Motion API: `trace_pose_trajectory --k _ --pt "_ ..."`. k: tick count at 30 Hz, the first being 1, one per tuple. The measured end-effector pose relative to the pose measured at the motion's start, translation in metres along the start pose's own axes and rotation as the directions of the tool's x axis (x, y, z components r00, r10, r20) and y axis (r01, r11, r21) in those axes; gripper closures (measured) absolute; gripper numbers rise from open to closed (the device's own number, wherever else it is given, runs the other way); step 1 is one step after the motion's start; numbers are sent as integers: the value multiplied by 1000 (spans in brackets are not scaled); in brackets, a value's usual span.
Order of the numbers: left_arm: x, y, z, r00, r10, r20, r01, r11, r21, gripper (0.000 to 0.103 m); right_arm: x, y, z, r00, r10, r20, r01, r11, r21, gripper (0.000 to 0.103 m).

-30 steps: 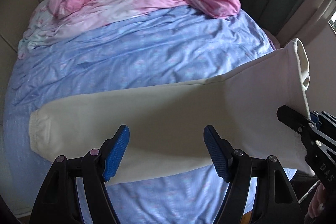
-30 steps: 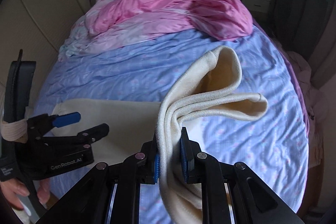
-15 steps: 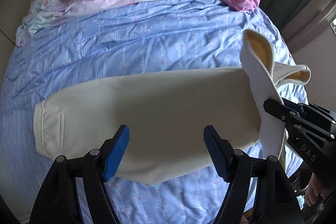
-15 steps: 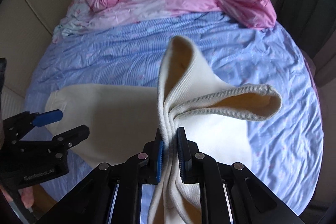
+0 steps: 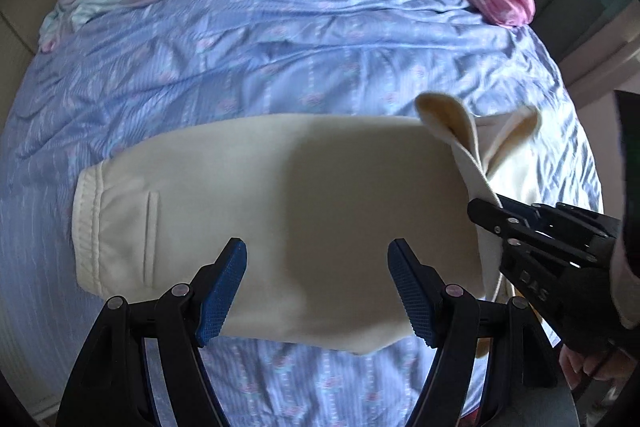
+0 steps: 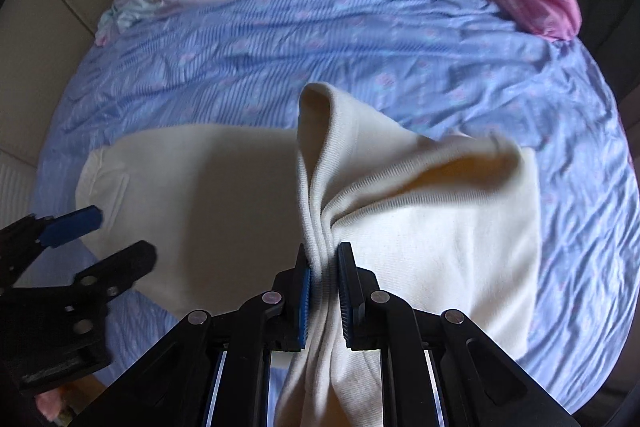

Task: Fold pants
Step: 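Lift the hem end with the right gripper and fold it toward the waistband, then open the right gripper to release the folded hem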

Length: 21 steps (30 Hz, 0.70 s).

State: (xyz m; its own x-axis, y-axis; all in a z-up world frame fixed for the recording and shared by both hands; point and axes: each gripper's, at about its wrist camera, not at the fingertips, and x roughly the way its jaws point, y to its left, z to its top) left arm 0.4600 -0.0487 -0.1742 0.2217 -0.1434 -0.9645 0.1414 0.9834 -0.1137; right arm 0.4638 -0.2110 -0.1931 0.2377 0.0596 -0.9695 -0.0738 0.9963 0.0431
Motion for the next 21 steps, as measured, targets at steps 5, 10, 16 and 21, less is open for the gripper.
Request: trace_pose_trajectory --k 5,10,16,21 --pt "12 24 -9 1000 2 -14 -2 1000 -24 31 35 16 1 999 -19 -50 19 1000 -6 89" --pt "24 44 -19 1000 -3 -26 1 998 -64 31 59 29 1 997 -41 -70 41 999 -8 89" --pt "33 56 -26 999 -3 -46 -1 996 -88 31 73 40 -3 994 -62 -95 60 998 -18 88" --pt "37 56 -20 999 0 -46 -4 996 -91 31 86 41 -11 989 20 -147 -20 1000 4 78"
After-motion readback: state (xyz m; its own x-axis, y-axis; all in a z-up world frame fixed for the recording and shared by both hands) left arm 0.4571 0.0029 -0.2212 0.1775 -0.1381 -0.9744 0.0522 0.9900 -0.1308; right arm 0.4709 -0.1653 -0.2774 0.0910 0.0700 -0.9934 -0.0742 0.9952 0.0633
